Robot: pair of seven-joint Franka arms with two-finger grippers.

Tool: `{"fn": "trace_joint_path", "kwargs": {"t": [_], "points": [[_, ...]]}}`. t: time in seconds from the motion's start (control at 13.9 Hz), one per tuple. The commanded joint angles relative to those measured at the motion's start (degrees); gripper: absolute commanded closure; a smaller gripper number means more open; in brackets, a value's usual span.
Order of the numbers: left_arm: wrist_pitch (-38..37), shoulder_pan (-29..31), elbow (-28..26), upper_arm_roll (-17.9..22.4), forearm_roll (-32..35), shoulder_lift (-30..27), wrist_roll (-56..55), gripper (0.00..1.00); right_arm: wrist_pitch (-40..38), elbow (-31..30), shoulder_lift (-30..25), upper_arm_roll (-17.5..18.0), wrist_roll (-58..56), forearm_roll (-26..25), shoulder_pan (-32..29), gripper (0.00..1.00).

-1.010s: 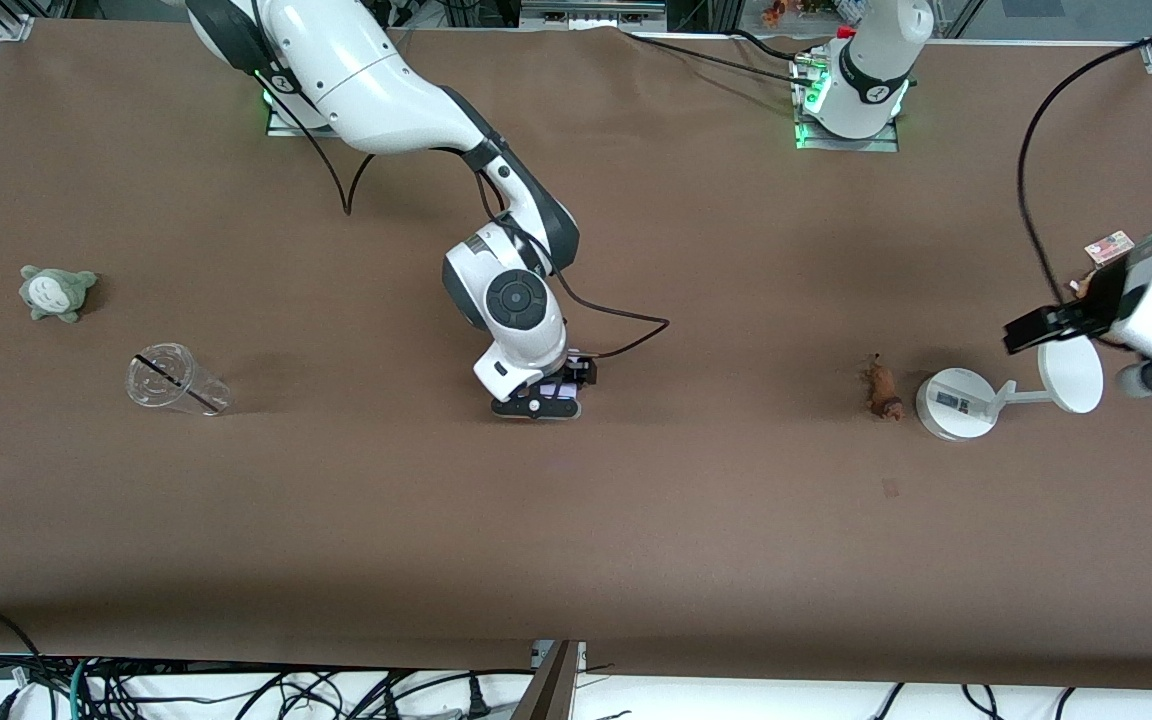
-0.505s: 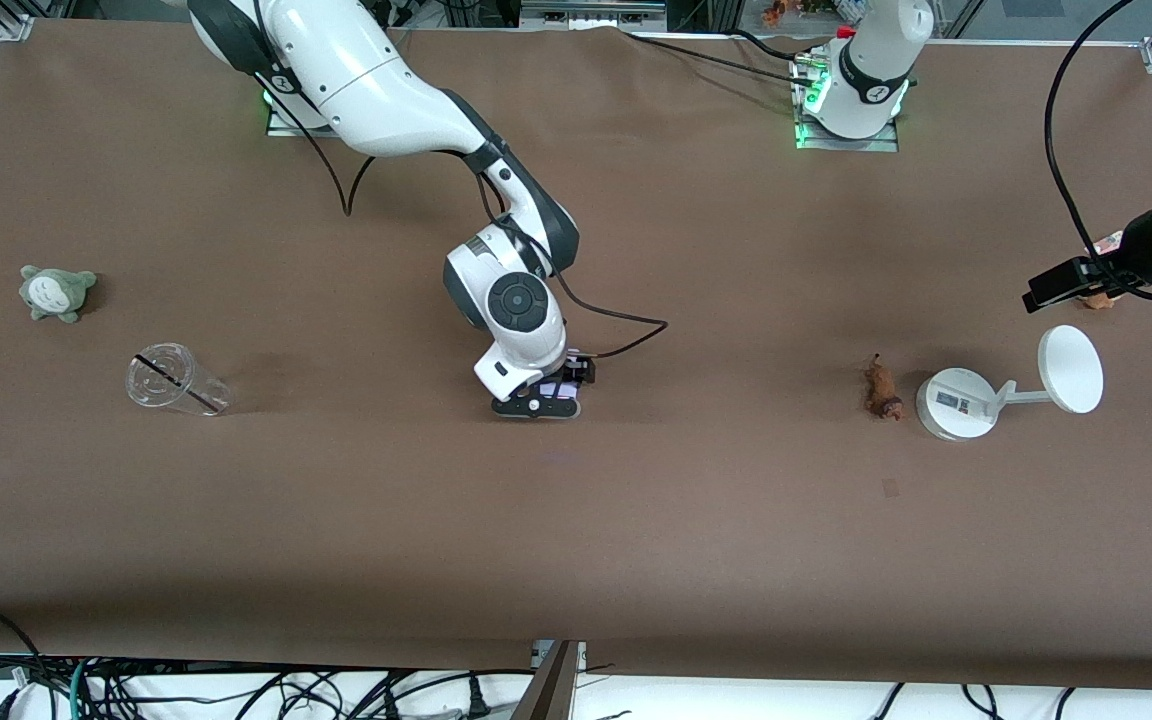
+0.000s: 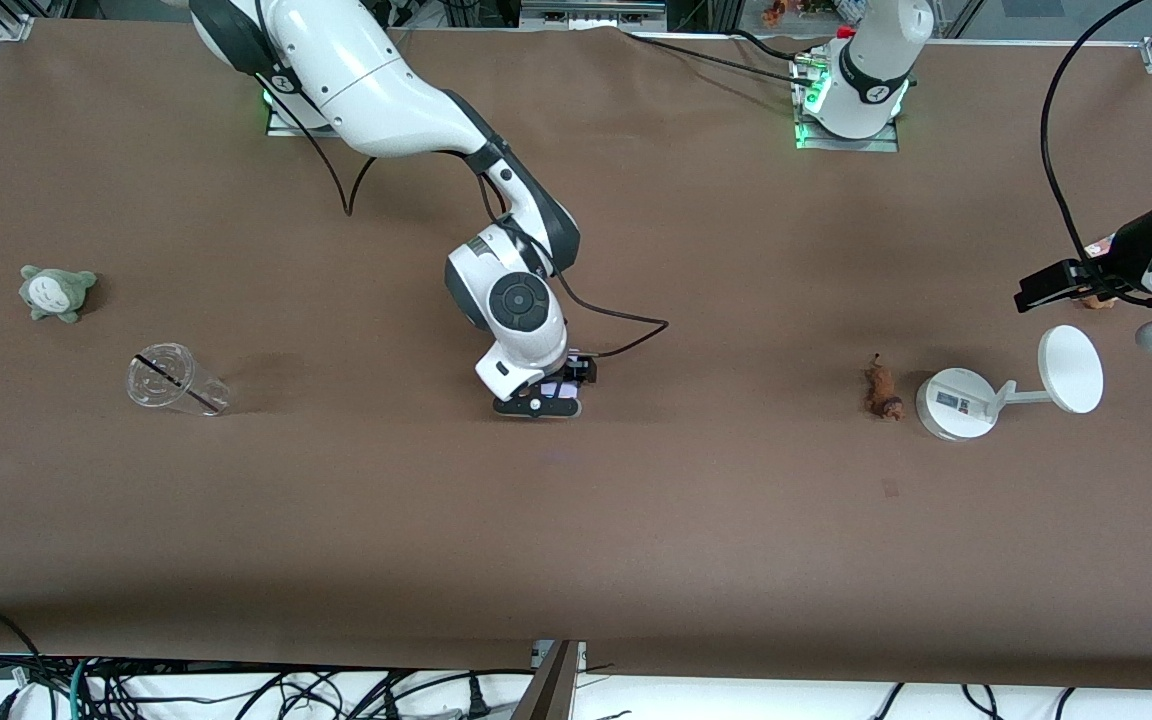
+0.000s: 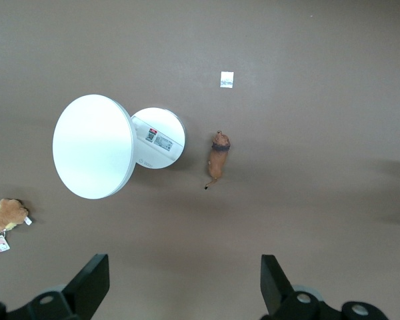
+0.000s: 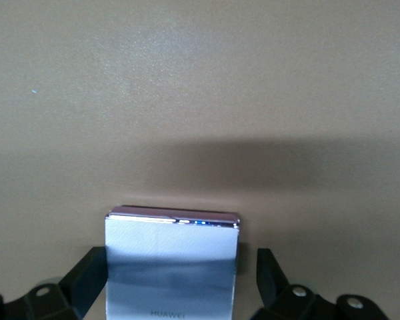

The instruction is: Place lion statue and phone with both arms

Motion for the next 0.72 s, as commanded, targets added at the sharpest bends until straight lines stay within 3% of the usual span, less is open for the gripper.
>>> {"fn": "trace_joint_path", "kwargs": {"t": [0.0, 0.65], "points": [[-0.59, 0.26, 0.26, -0.04, -1.52, -0.06, 1.26, 0.00, 0.47, 0.54, 0.24, 0.20, 0.99, -0.69, 0.41, 0.01], [-0.59, 0.35, 0.34, 0.04, -1.52, -0.06, 1.35, 0.00, 0.47, 0.19, 0.68, 0.12, 1.16, -0.95, 0.41, 0.01]]}}
